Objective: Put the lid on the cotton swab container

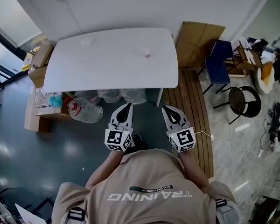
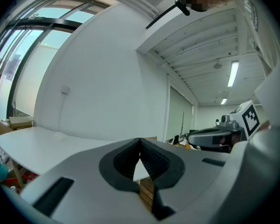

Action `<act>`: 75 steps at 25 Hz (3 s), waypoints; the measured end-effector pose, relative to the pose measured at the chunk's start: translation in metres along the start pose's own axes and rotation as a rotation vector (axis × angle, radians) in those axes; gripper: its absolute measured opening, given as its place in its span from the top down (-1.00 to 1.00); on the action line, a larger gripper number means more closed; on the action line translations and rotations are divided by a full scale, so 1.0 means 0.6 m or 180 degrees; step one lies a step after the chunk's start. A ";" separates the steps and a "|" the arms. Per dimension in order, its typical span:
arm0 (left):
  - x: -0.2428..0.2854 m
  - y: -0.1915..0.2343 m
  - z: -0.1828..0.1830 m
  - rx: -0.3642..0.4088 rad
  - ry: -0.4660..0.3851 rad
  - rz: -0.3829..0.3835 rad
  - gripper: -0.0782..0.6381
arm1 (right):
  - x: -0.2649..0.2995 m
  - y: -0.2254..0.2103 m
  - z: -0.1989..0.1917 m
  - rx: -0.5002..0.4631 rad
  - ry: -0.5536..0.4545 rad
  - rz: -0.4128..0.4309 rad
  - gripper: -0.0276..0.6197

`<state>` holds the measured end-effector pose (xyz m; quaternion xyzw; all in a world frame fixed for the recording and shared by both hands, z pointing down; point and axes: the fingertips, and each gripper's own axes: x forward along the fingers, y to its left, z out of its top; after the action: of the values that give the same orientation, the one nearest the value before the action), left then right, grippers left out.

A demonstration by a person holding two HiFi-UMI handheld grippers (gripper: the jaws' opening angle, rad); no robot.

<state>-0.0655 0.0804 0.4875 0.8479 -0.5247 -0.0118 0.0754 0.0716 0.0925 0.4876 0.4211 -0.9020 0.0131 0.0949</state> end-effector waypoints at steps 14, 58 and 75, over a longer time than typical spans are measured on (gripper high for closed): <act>0.088 0.110 0.002 0.0063 0.0108 -0.0345 0.75 | 0.136 -0.009 0.004 0.0005 0.0141 -0.0209 0.86; 0.519 0.204 0.042 0.0128 0.0175 0.0236 0.75 | 0.450 -0.382 0.040 0.0094 -0.0173 0.0459 0.86; 0.538 0.261 0.038 -0.0023 0.0170 0.0211 0.75 | 0.517 -0.399 0.060 0.0049 -0.0113 0.0344 0.86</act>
<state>-0.0621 -0.2785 0.5060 0.8298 -0.5502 0.0115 0.0929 0.0534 -0.3006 0.4954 0.3727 -0.9248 0.0176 0.0748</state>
